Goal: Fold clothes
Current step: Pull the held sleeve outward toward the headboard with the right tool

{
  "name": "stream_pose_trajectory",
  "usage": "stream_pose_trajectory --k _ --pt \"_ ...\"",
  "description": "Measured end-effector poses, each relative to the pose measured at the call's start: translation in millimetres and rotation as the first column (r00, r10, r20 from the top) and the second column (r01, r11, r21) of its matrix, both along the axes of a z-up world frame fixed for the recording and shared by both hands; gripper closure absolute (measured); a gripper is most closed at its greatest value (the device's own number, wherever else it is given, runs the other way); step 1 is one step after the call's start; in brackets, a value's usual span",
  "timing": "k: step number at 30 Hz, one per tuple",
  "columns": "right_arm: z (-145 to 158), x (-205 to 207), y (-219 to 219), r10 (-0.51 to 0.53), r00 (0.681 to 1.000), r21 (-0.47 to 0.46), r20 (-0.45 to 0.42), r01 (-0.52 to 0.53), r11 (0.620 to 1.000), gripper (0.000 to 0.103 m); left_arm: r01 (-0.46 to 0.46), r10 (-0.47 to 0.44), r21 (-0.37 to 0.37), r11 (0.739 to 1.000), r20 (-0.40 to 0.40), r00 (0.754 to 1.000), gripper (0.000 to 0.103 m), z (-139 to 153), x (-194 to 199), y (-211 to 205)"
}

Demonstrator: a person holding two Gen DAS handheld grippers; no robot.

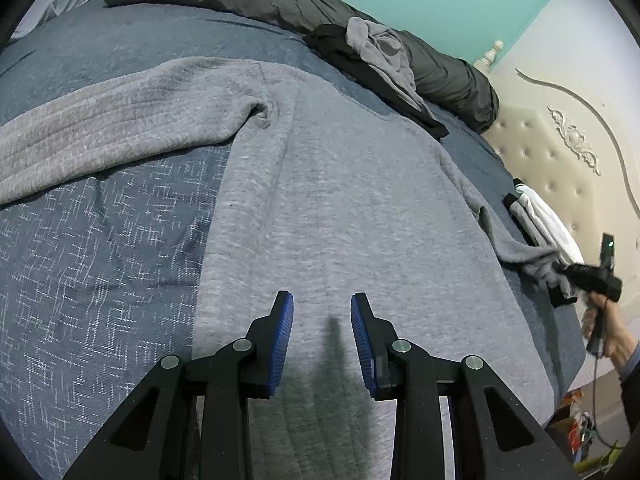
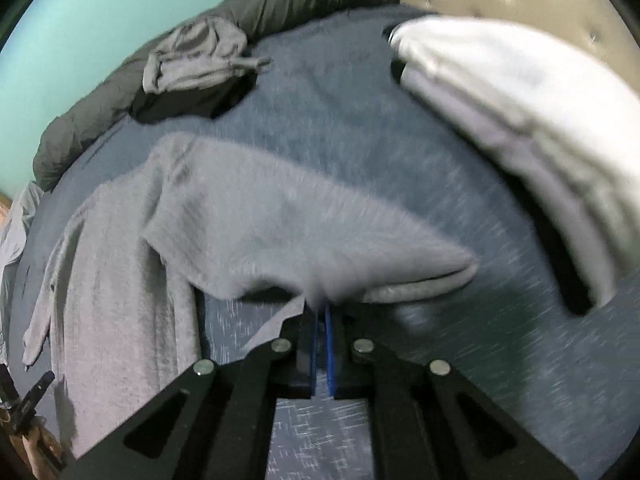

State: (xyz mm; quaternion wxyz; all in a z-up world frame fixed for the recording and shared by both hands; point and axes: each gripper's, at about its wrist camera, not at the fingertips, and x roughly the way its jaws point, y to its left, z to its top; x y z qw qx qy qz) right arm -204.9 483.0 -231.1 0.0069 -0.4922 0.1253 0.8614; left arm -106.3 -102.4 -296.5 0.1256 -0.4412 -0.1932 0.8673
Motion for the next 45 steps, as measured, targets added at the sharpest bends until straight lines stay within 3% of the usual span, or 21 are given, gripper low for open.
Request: stream_pose_trajectory --k 15,22,30,34,45 --pt "150 -7 74 -0.023 0.977 0.122 -0.210 0.050 0.991 0.101 0.015 -0.015 -0.033 0.999 0.005 1.000 0.070 -4 -1 7" --pt "188 -30 90 -0.010 0.966 0.164 -0.258 0.054 0.985 0.101 0.031 -0.031 -0.044 0.999 -0.006 0.999 0.070 -3 -3 14" --pt "234 -75 117 -0.001 0.963 0.332 -0.270 0.094 0.939 0.101 0.047 -0.048 -0.088 0.995 0.000 0.999 0.070 -4 -3 20" --pt "233 -98 131 -0.003 0.972 0.414 -0.237 0.104 0.904 0.101 0.052 -0.052 -0.102 0.993 0.003 0.999 0.070 -6 -5 22" --pt "185 -147 166 -0.067 0.990 0.549 -0.125 0.125 0.826 0.101 0.072 -0.070 -0.130 0.989 0.015 0.997 0.070 -12 -13 33"
